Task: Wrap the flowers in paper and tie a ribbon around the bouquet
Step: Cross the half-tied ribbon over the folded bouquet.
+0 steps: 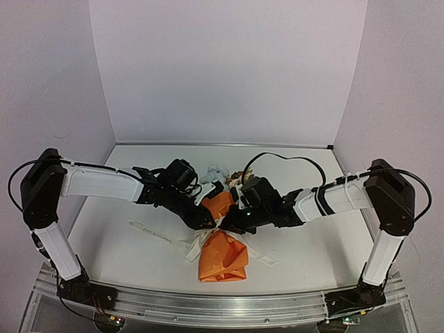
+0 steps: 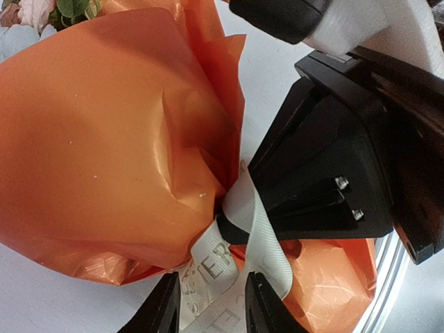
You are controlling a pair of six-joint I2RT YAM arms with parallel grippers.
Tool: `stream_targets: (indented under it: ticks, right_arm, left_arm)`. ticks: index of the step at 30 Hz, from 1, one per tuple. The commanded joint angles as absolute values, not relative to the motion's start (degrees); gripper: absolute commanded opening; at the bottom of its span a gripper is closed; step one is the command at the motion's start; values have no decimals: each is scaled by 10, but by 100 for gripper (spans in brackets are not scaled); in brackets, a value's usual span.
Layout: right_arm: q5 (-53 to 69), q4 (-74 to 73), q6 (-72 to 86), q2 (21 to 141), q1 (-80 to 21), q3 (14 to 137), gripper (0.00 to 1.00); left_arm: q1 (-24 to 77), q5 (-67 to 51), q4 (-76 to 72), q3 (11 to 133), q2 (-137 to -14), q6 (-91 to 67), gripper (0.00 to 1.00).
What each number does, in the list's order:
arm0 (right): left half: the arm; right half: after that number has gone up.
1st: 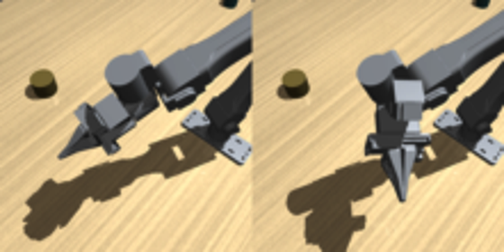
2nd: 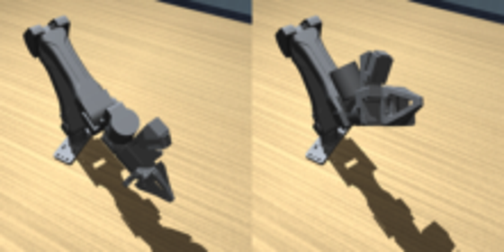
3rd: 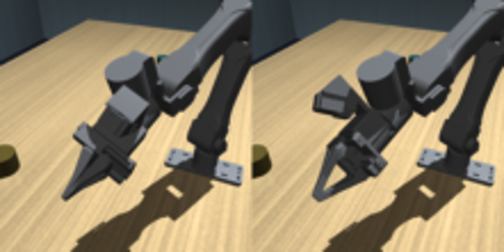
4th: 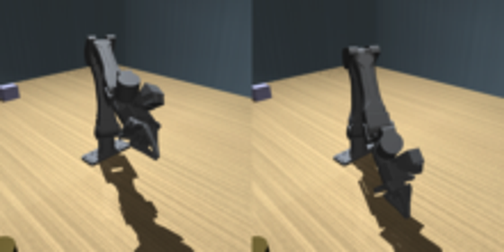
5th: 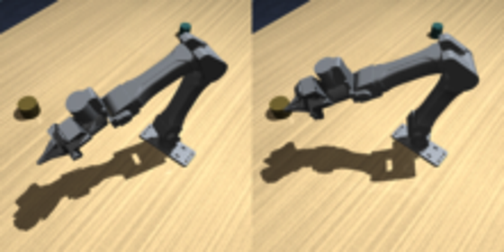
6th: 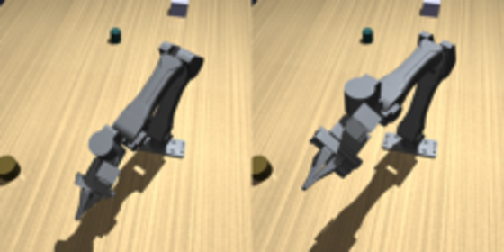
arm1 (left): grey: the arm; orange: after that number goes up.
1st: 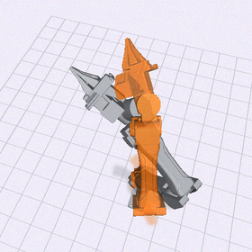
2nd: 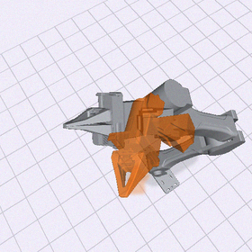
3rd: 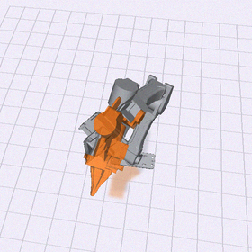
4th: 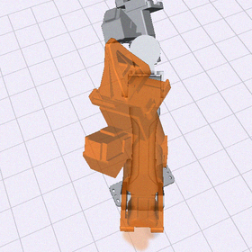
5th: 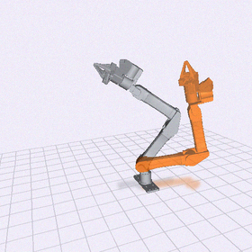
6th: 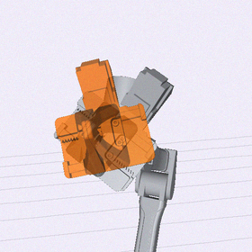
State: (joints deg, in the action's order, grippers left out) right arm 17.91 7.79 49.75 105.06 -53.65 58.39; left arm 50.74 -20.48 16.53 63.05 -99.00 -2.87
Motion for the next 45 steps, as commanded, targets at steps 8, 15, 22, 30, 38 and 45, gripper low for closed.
stream_targets:
  ticks: [8,15,22,30,38,45]
  right_arm:
    - [187,70,484,1044,-532,590,0]
    - [191,56,472,1029,-533,585,0]
    - [191,39,457,996,-533,572,6]
    - [182,1,428,948,-533,551,18]
    - [132,-63,395,891,-533,505,22]
    - [113,-121,364,851,-533,494,26]
  left_arm:
    - [510,-234,160,669,-1007,-20,19]
    - [510,-258,177,684,-996,-24,2]
    - [510,-307,237,733,-1002,-41,0]
    - [510,-352,321,817,-1049,-63,0]
    - [510,-420,312,872,-1106,-145,0]
    - [508,-429,244,879,-1123,-246,0]
